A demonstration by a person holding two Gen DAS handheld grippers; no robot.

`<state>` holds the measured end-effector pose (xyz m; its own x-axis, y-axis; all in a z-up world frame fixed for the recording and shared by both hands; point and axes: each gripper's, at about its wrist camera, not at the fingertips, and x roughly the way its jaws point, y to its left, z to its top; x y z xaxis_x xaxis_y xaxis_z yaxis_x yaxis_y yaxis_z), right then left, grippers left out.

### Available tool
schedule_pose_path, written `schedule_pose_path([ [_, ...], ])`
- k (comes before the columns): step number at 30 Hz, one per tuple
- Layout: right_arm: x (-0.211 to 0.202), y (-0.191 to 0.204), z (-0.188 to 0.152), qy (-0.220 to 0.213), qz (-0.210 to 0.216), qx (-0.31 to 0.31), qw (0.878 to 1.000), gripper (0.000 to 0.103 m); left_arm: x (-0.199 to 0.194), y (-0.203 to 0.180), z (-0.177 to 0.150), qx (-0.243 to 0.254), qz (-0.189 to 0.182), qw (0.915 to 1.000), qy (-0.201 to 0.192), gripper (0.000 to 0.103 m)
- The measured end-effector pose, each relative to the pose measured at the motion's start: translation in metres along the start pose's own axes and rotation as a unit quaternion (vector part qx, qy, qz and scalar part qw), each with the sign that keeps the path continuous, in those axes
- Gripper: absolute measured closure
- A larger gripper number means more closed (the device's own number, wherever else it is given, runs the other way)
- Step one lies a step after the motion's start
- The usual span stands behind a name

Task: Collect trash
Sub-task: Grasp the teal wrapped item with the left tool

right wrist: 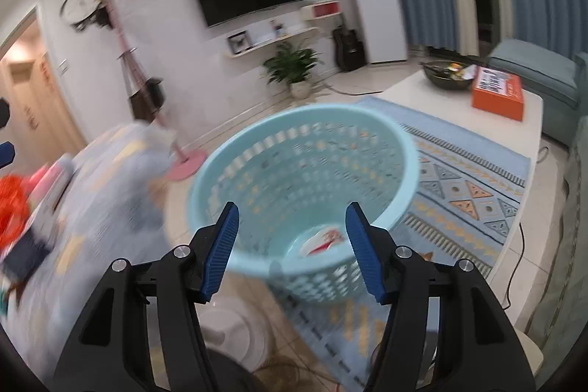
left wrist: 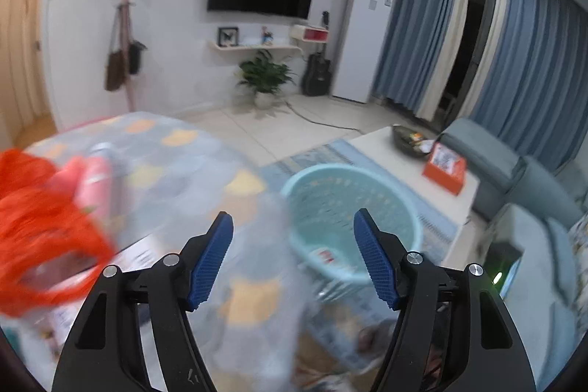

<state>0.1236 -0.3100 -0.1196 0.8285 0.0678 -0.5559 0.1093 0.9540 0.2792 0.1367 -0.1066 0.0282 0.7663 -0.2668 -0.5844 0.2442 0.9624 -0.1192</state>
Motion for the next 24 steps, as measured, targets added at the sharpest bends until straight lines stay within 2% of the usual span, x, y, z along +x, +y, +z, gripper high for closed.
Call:
schedule_pose_path([
  [4, -0.016, 0.032, -0.011, 0.003, 0.032, -0.039, 0.999, 0.041, -0.037, 0.031, -0.037, 0.013, 0.06, 0.9981, -0.007, 0.036],
  [9, -0.032, 0.077, -0.017, 0.007, 0.086, -0.084, 0.993, 0.037, -0.079, 0.099, -0.076, -0.043, 0.106, 0.9933, 0.015, 0.036],
  [12, -0.043, 0.107, -0.022, 0.003, 0.126, -0.115, 0.985, 0.034, -0.105, 0.141, -0.099, -0.081, 0.15, 0.9853, 0.011, 0.036],
  [15, -0.049, 0.135, -0.027, 0.014, 0.17, -0.123, 0.978, 0.032, -0.132, 0.173, -0.111, -0.117, 0.203, 0.9721, -0.017, 0.036],
  [18, -0.051, 0.165, -0.032, 0.031, 0.21, -0.129, 0.969, 0.027, -0.142, 0.196, -0.115, -0.143, 0.225, 0.9633, -0.029, 0.036],
  [20, -0.054, 0.183, -0.036, 0.03, 0.219, -0.146, 0.964, 0.025, -0.139, 0.202, -0.114, -0.147, 0.234, 0.9609, -0.024, 0.036],
  [24, -0.057, 0.21, -0.038, 0.019, 0.213, -0.175, 0.961, 0.011, -0.128, 0.213, -0.113, -0.151, 0.244, 0.9578, -0.018, 0.036],
])
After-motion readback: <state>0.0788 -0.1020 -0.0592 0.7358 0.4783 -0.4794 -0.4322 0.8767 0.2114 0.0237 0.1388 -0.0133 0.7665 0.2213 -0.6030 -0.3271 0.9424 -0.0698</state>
